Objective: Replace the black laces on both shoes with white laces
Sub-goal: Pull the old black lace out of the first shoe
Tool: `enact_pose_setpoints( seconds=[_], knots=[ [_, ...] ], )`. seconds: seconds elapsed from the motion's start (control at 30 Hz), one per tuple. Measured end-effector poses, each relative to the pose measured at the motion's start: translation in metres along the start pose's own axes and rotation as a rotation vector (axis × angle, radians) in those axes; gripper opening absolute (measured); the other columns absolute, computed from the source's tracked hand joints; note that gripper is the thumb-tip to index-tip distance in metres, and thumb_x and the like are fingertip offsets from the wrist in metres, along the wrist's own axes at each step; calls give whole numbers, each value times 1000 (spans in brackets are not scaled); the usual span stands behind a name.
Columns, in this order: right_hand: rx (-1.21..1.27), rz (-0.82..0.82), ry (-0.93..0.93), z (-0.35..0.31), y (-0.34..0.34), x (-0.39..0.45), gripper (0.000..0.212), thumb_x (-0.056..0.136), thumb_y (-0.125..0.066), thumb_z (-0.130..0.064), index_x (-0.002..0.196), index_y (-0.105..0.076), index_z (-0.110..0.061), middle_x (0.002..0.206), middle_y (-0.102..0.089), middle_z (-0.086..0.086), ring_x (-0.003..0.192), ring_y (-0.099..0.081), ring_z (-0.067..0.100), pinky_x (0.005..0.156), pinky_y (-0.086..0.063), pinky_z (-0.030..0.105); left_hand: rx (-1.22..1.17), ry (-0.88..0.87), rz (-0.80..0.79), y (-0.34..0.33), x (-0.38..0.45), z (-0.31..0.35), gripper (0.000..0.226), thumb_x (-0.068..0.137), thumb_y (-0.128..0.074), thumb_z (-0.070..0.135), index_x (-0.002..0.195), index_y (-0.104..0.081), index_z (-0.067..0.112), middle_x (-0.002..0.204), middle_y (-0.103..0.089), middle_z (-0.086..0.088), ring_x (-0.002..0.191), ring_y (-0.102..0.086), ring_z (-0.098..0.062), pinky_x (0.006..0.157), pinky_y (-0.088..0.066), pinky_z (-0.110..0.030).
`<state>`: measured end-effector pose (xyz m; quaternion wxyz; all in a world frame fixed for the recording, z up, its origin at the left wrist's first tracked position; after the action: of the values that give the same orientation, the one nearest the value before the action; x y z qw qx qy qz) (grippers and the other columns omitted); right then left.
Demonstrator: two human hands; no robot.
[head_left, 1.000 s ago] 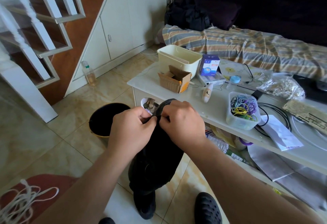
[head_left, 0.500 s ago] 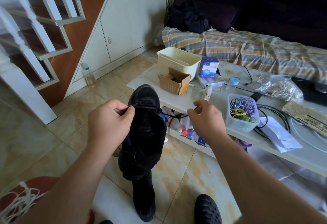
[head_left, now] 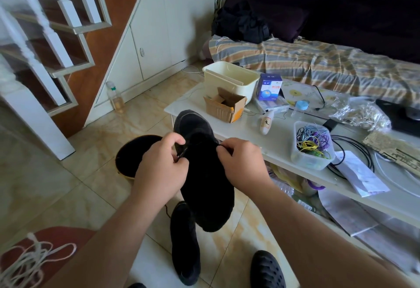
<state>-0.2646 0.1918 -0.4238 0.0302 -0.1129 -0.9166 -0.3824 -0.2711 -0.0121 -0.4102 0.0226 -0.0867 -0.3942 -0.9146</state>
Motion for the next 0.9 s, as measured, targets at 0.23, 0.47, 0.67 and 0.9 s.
enact_pose_setpoints(
  seconds=[0.23,0.47,0.67,0.9],
  knots=[
    [-38,129,220,-24,-6,-12,27,98,-53,-35,77,-65,-24,68,-59,-8,68,-56,17,73,-52,47,202,-267,124,1,-2,27,22,91,-70,34,112,-71,27,97,-59,7,89,-60,-21,72,-54,-42],
    [-52,210,323,-41,0,-19,22,96,-56,-31,84,-70,-19,73,-64,-4,69,-57,18,64,-49,40,-105,-292,79,4,4,23,11,100,-65,34,94,-71,27,88,-63,13,82,-61,-9,73,-47,-22],
    [-98,249,319,-45,9,-20,25,97,-53,-34,91,-74,-22,75,-62,-2,70,-58,22,60,-50,40,-515,-70,-72,-3,-2,15,16,104,-61,31,89,-68,30,80,-62,15,72,-57,0,66,-45,-12],
    [51,93,217,-34,0,-16,20,96,-60,-25,80,-70,-22,71,-63,-7,71,-56,12,69,-50,39,-2,-390,80,3,1,32,17,98,-65,15,98,-65,31,85,-57,10,69,-55,-9,64,-39,-19]
  ],
)
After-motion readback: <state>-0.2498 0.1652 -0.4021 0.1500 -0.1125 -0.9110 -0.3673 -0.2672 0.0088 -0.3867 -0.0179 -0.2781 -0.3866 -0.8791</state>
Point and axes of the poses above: each hand's wrist, its own x-axis towards the middle knuckle, its own y-axis out of the back of the hand, z = x × y, the point moved 8 cm from there along x, towards the middle knuckle
